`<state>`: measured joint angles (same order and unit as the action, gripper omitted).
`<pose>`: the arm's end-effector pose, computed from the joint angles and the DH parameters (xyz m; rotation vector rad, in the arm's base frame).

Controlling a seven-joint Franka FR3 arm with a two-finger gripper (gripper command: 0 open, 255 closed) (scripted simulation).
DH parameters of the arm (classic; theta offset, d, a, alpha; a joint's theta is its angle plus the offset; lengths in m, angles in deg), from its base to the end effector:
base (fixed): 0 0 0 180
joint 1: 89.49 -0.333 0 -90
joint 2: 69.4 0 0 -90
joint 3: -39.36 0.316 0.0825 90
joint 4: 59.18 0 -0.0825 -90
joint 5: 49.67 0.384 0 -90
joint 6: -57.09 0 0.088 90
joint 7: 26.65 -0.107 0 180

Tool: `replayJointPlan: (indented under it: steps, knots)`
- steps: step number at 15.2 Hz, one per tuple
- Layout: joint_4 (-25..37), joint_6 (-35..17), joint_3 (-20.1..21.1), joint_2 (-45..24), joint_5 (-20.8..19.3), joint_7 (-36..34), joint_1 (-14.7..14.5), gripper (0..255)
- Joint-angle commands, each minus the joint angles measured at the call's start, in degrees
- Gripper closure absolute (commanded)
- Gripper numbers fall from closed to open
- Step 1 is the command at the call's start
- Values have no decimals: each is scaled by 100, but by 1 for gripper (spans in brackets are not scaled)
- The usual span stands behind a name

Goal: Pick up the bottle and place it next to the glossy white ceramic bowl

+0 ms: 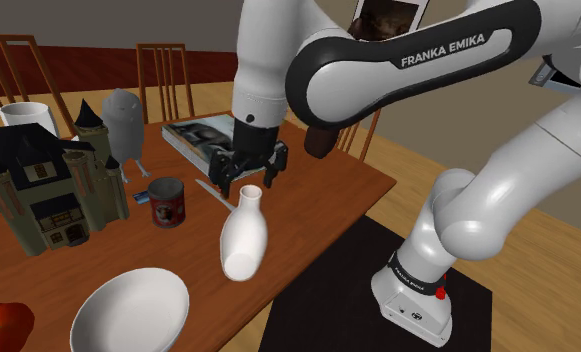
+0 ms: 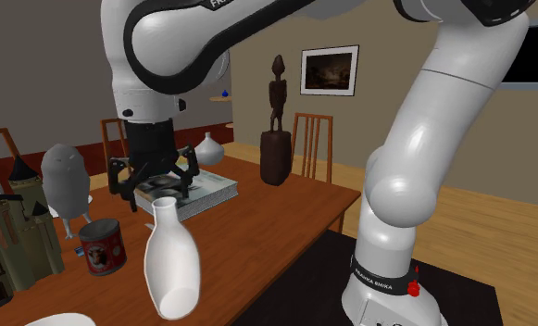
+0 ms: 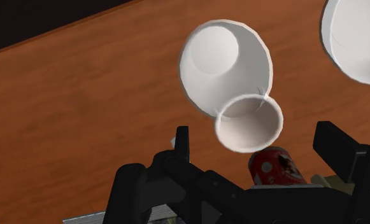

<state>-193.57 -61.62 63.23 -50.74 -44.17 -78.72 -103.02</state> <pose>0.3553 0.2860 0.4508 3.0886 -0.4967 0.0813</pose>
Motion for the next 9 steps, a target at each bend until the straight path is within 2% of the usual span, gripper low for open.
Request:
replayJointPlan:
  steps: [1,2,9]
  knots:
    - [249,379,-44,127,23,29,-7,0]
    - [366,537,-62,170,28,37,-9,0]
    - [366,537,-62,170,28,37,-9,0]
